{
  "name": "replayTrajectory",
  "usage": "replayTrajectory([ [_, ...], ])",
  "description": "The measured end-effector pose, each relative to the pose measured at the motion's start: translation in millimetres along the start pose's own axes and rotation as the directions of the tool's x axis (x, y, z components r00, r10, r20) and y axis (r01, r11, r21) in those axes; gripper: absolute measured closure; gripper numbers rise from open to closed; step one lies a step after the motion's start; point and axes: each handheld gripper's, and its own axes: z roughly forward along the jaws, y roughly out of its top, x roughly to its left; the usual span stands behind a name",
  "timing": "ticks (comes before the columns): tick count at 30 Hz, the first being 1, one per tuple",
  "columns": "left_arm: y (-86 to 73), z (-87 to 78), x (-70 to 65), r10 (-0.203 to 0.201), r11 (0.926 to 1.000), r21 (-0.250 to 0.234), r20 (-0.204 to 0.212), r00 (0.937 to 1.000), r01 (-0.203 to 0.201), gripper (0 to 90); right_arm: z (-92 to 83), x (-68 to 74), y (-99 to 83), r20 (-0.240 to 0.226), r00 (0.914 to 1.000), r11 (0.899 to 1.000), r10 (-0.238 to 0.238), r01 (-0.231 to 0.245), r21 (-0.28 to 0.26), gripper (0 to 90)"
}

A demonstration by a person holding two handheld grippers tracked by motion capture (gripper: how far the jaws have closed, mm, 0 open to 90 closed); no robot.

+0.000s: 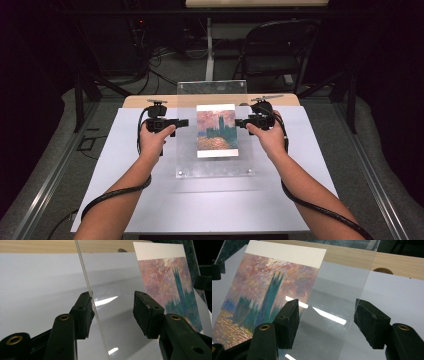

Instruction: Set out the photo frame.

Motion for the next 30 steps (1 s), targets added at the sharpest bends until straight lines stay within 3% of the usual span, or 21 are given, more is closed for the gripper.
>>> replayTrajectory([
  [9, -2.5, -15.4, -9.1, 0.011, 0.9999, -0.013, 0.007, 0.9999, -0.011, 55.3, -20.0, 7.0, -1.3, 0.007, 0.9993, 0.999, -0.036, 0.036, -0.005, 41.4],
  [16, -7.5, -28.5, -16.2, 0.027, 0.9991, -0.033, 0.014, 0.9995, -0.027, 58.5, -34.7, 10.7, -4.0, -0.005, 0.9994, 0.999, -0.034, 0.033, -0.031, 45.8],
  [20, -13.5, -39.6, -21.1, 0.038, 0.9978, -0.056, 0.027, 0.9989, -0.037, 61.3, -47.7, 15.3, -6.2, -0.012, 0.999, 0.998, -0.043, 0.042, -0.04, 48.4],
  [26, -28.4, -60.6, -32.3, 0.091, 0.9919, -0.092, 0.038, 0.9951, -0.088, 65.0, -72.1, 27.7, -16.0, -0.004, 0.9939, 0.992, -0.11, 0.11, -0.065, 51.2],
  [30, -35.5, -68.1, -35.7, 0.097, 0.9895, -0.113, 0.055, 0.9937, -0.09, 66.9, -82.7, 29.7, -21.4, -0.033, 0.9943, 0.991, -0.102, 0.099, -0.085, 52.8],
])
